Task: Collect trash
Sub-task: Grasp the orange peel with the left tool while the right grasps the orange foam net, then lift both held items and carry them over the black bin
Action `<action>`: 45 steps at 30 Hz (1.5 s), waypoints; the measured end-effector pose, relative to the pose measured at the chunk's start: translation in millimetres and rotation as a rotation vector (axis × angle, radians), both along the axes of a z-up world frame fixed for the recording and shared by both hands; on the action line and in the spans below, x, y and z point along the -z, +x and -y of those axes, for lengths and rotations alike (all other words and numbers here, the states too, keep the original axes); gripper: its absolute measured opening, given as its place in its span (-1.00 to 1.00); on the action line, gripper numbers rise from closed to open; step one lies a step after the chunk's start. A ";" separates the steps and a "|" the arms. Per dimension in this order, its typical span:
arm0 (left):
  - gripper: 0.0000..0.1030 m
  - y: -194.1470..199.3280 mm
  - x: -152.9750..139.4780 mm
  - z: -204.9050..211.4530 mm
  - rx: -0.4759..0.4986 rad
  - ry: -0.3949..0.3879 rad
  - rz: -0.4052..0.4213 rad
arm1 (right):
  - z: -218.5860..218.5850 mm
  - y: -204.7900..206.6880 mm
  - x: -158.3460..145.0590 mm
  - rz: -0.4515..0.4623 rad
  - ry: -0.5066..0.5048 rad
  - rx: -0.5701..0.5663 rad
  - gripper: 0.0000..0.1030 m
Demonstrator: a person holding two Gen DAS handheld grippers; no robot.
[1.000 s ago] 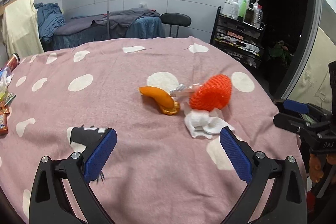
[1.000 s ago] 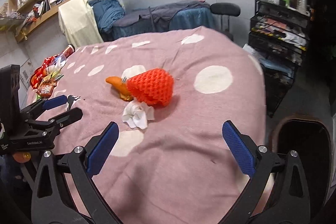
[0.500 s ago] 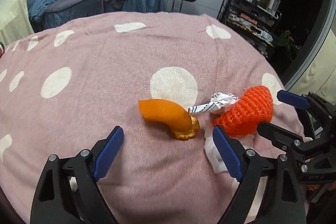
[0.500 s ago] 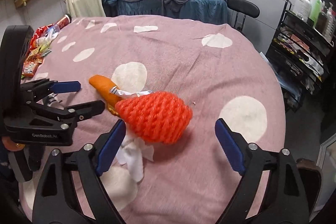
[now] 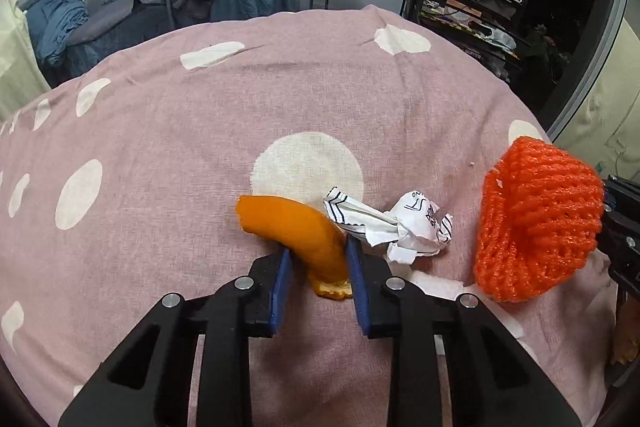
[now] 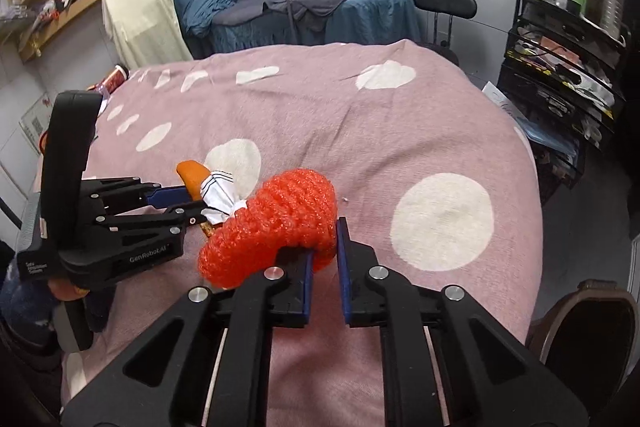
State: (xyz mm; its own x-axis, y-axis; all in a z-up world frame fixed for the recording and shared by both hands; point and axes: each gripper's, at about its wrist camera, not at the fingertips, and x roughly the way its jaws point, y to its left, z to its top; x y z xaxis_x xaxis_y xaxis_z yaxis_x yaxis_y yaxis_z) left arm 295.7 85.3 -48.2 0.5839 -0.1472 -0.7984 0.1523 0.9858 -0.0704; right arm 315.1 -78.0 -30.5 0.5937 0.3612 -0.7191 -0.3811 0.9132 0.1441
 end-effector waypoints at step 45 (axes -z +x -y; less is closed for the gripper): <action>-0.72 -153.3 -64.9 100.2 0.164 -0.251 0.323 | 172.0 -153.7 -22.7 0.134 0.141 0.304 -0.79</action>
